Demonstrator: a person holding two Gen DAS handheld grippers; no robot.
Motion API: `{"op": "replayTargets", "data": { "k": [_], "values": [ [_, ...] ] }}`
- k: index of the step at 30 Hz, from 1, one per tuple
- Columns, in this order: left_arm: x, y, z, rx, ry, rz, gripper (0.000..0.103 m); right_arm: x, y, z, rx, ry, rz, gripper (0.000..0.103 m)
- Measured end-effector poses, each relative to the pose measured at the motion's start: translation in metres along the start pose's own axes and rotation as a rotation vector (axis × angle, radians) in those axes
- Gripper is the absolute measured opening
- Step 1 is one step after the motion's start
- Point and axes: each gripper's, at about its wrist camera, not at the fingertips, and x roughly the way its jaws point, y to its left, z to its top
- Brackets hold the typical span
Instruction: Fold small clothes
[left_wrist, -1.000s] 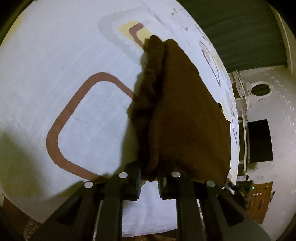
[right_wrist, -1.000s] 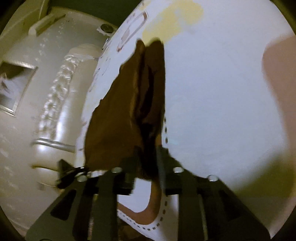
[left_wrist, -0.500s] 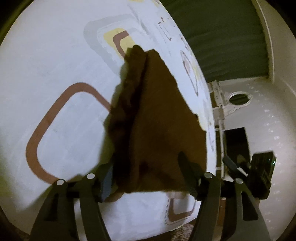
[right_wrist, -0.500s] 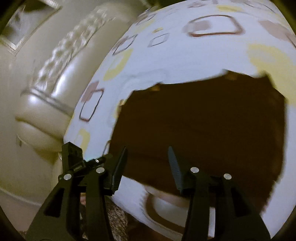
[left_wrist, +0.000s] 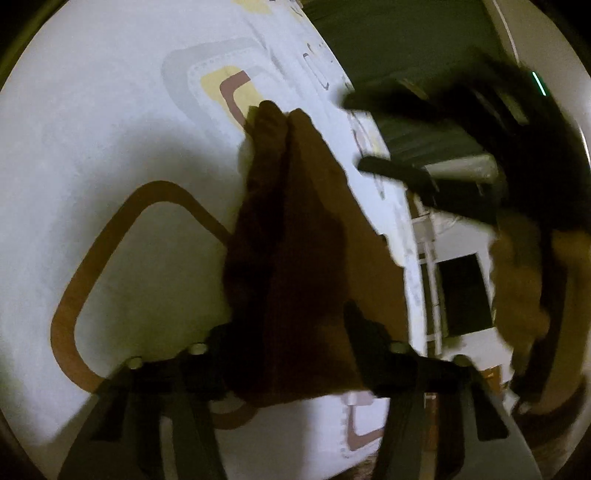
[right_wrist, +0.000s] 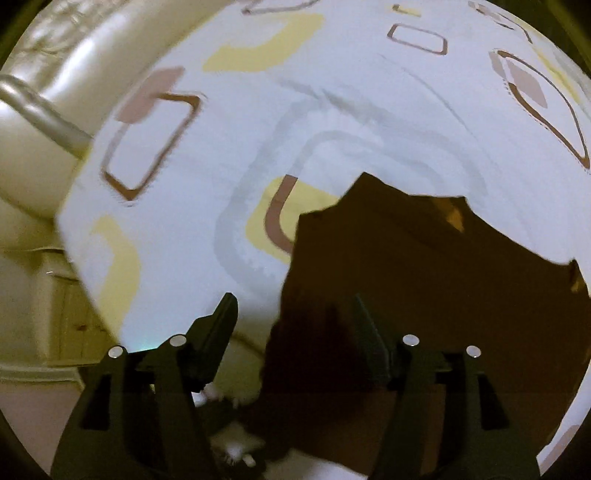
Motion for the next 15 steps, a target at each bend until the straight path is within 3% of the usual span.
{"op": "replayTargets", "data": {
  "k": [2,5,8,12,14,15],
  "values": [
    [0.001,0.002,0.000,0.011,0.000,0.033,0.028,0.019,0.009,0.012,0.004,0.024,-0.052,0.064],
    [0.003,0.011,0.002,-0.024,0.009,0.013,0.018,0.042,0.016,0.025,0.010,0.053,-0.123,0.064],
    [0.004,0.015,0.004,-0.039,0.016,-0.002,0.016,0.058,0.023,0.032,-0.008,0.075,-0.212,0.064],
    [0.005,0.007,0.002,0.006,0.014,0.038,0.015,0.073,0.020,0.035,-0.010,0.113,-0.259,0.063],
    [0.005,0.005,0.002,0.016,0.015,0.049,0.015,0.076,0.016,0.034,0.001,0.111,-0.276,0.047],
    [0.006,0.004,0.002,0.017,0.015,0.051,0.015,0.076,0.015,0.034,-0.001,0.107,-0.301,0.033]
  ]
}}
